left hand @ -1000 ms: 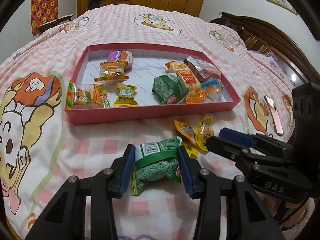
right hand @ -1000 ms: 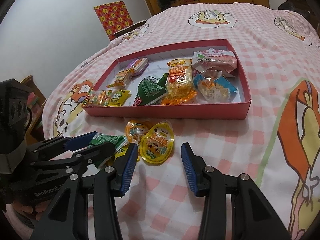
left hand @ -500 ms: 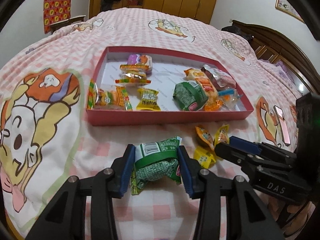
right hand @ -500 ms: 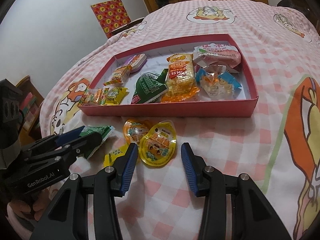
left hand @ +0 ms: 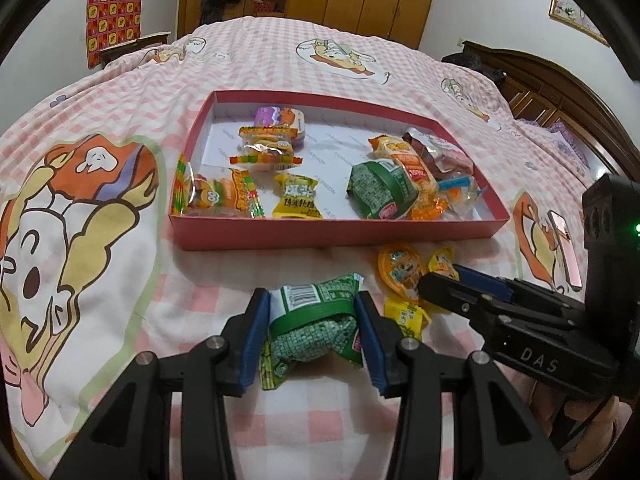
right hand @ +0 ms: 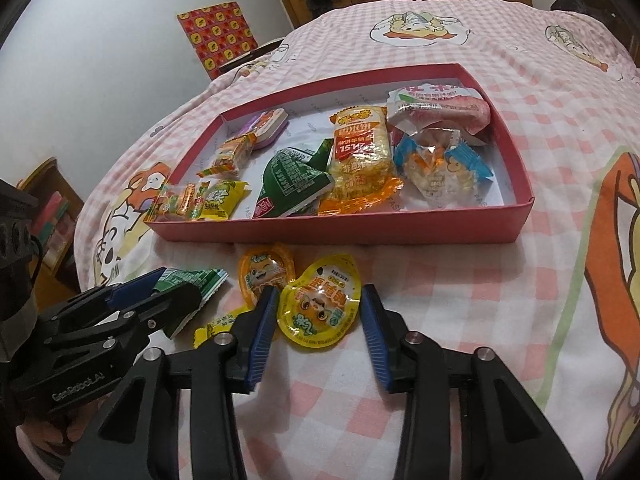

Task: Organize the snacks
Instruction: 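Close left tool on the green-striped bag while right tool approaches a yellow jelly cup, then lift the green-striped bag with left tool while right tool grasps a jelly cup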

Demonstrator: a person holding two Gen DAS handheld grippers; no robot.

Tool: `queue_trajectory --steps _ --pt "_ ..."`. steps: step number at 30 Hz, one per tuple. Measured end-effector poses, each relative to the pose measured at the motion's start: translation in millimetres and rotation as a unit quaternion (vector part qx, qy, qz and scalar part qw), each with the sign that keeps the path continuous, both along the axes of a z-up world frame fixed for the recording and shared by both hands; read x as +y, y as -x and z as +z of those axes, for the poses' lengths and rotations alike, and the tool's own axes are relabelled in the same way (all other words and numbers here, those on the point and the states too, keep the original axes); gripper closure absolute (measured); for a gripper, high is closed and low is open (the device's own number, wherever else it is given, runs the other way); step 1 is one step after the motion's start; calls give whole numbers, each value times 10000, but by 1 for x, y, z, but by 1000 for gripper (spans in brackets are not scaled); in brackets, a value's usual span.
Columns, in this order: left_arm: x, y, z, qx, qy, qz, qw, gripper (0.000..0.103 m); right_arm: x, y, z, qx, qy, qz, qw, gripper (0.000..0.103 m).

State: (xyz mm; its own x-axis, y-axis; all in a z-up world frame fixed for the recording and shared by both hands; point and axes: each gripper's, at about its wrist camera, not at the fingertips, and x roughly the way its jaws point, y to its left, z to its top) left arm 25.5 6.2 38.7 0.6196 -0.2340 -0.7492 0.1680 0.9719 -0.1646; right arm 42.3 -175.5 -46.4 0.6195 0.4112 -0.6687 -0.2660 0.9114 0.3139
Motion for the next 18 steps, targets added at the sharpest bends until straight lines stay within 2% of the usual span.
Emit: queue_trajectory --steps 18 --pt "0 4 15 -73 96 -54 9999 58 -6 14 13 -136 -66 86 9998 62"
